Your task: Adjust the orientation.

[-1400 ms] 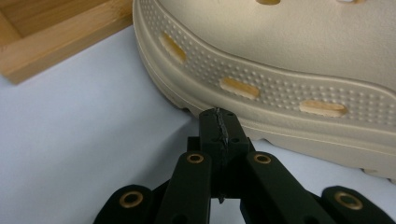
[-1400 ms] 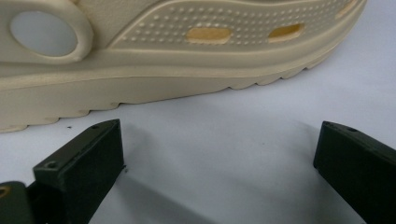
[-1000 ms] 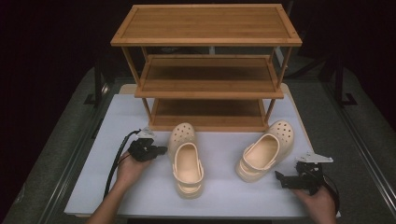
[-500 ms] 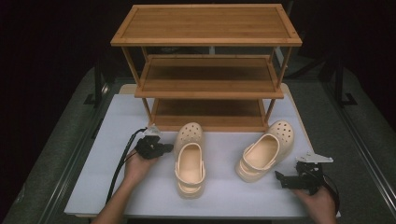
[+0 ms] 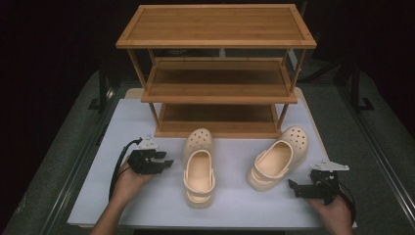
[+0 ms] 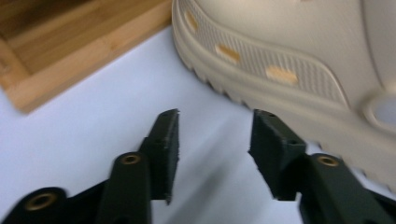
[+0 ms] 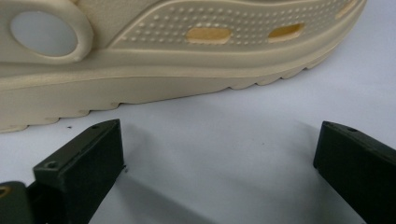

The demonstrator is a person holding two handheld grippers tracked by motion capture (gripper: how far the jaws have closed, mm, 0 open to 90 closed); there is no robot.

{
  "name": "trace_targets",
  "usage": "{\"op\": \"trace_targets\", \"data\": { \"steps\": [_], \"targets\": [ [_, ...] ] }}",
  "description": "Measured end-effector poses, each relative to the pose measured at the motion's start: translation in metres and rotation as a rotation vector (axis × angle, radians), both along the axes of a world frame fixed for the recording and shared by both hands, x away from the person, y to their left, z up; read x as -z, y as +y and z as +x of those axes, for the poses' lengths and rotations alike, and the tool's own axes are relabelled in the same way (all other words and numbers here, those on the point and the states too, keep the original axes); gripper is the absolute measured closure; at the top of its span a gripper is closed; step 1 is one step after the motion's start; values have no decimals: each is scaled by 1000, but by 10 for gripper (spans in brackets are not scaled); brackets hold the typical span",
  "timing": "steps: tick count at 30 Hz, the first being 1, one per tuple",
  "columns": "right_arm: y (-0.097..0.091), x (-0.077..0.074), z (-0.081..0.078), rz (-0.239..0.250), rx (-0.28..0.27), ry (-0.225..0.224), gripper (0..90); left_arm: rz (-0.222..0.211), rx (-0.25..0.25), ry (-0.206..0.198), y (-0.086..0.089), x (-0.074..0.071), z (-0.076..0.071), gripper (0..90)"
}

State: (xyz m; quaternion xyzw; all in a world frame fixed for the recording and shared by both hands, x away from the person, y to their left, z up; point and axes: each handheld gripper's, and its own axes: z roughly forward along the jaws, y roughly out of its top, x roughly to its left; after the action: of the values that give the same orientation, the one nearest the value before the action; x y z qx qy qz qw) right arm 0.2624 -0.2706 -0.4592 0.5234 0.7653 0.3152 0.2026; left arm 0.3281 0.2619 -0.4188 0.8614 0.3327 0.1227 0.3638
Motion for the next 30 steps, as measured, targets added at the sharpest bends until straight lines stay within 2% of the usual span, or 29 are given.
{"op": "trace_targets", "data": {
  "steps": [2, 3, 5, 6, 12, 17, 21, 23, 26, 28, 30],
  "targets": [
    [0, 0, 0, -1, 0, -1, 11, 5, -22, 4, 8, 2, -7, 418],
    [0, 0, 0, -1, 0, 0, 11, 9, -38, 5, 12, 3, -11, 348],
    [0, 0, 0, -1, 0, 0, 11, 9, -58, 5, 21, 3, -18, 328],
    [0, 0, 0, 1, 0, -1, 11, 9, -70, 3, 25, 4, -21, 283],
    [0, 0, 0, -1, -1, 0, 11, 27, -124, -28, 45, 3, -38, 199],
    [0, 0, 0, -2, 0, 2, 11, 34, -161, -5, 61, 11, -48, 111],
    [0, 0, 0, -2, 0, 2, 11, 46, -186, 16, 72, 21, -55, 0],
    [0, 0, 0, -2, 0, 3, 11, 62, -202, 4, 77, 26, -58, 0],
    [0, 0, 0, -2, 1, 2, 11, 64, -207, 4, 78, 28, -56, 0],
    [0, 0, 0, -2, 1, 2, 11, 60, -200, -16, 78, 31, -56, 0],
    [0, 0, 0, -2, 1, 2, 11, 60, -200, -15, 78, 31, -56, 0]
  ]
}}
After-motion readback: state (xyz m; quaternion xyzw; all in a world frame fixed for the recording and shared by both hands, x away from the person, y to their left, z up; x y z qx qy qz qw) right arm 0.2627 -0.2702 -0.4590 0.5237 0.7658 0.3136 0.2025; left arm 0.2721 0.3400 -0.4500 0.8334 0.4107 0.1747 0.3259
